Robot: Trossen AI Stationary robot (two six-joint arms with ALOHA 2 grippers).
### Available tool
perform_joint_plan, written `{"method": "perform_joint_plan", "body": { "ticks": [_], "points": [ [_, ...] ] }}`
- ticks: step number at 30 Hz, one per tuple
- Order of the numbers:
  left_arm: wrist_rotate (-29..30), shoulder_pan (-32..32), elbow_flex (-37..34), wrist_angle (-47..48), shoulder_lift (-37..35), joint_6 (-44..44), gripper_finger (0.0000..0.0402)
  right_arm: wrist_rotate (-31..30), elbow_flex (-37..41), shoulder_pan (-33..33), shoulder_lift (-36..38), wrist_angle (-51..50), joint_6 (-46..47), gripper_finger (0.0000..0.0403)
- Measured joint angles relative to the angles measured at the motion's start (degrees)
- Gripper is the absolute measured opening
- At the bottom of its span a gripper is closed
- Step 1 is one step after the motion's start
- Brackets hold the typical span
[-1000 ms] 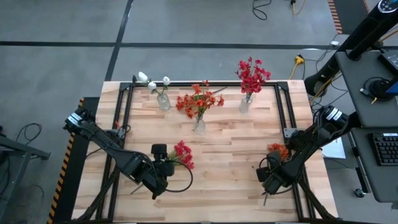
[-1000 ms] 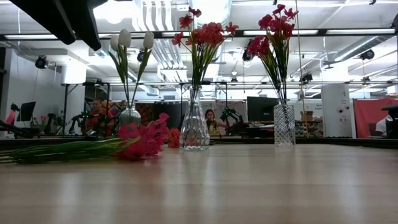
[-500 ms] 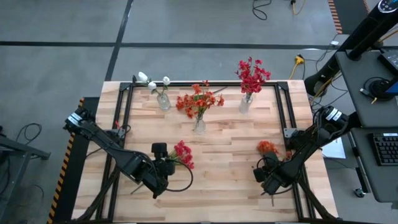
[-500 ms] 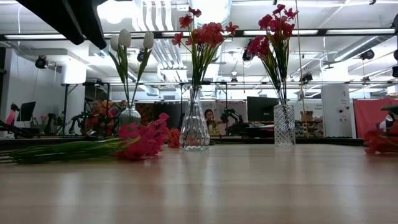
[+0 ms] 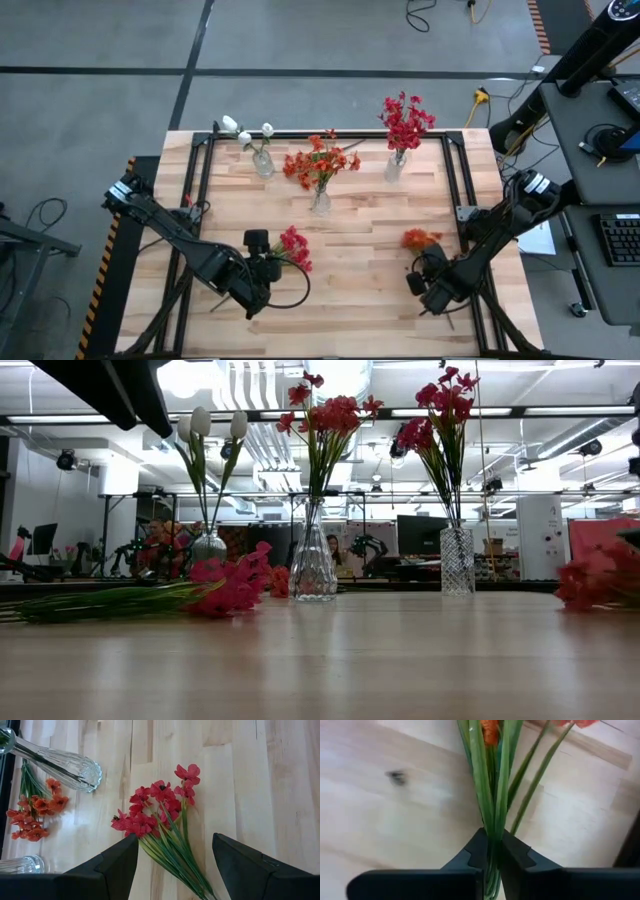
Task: Sort flowers into vase by color
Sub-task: Put the bottom orange flowers into the bottom transparent vase
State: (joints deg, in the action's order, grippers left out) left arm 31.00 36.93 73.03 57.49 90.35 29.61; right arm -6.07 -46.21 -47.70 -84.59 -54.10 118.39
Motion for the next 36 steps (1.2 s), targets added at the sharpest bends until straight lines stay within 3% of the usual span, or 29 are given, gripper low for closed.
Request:
{"method": "perform_joint_plan", "body": {
  "ticks": [4,8,19,25,29,32,36],
  "points": [
    [0.0,0.0,0.0,-0.4,0.0,0.0,0.0237,-6.5,-3.6,0.0,1.0,-0.9,-2.2,0.0020],
    [0.0,0.0,0.0,-2.0,0.0,-0.8,0.0237,-18.9,-8.2,0.0,2.5,-0.8,-6.3,0.0019],
    [1.1,0.0,0.0,-8.6,0.0,-6.9,0.0237,-55.2,-18.4,0.4,2.9,1.2,-30.5,0.0018],
    [6.3,-0.1,0.0,-8.6,0.0,-7.0,0.0237,-68.7,-20.2,2.4,2.9,8.4,-46.2,0.0018],
    [7.5,-0.4,0.0,-8.9,0.0,-7.0,0.0237,-68.3,-20.2,5.6,2.9,16.6,-59.1,0.0018],
    [5.3,-0.5,0.0,-11.7,0.0,-10.6,0.0237,-63.4,-20.2,8.8,2.9,24.1,-70.1,0.0018],
    [2.1,-0.6,-0.6,-22.3,-0.2,-21.3,0.0237,-55.7,-20.2,13.3,2.9,34.9,-85.8,0.0018]
  ]
}}
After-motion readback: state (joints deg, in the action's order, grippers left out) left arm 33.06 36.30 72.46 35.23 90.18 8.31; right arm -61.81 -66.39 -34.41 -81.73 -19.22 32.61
